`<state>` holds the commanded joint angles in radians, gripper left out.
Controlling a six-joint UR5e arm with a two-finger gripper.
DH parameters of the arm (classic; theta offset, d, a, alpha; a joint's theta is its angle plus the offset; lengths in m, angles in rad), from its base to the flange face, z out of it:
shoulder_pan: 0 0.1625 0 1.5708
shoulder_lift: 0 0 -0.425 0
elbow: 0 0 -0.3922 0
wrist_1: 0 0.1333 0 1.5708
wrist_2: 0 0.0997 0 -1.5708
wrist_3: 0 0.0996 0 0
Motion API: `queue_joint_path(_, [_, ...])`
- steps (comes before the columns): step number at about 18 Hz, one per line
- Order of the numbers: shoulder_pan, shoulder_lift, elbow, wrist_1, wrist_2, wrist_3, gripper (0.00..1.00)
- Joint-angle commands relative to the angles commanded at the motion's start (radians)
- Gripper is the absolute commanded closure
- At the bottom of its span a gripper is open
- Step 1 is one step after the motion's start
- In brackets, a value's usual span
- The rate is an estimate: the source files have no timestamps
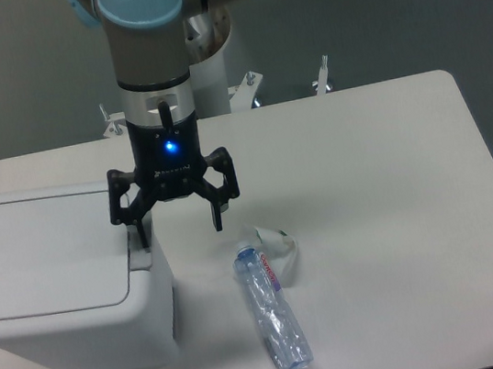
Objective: Open the trash can
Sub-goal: 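Hold the gripper at the tab while the lid swings open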
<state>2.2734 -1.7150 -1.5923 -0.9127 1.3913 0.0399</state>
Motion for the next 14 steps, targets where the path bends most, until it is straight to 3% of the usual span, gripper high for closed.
queue_joint_path(14, [0.031, 0.037, 0.046, 0.000, -0.035, 0.000, 0.00])
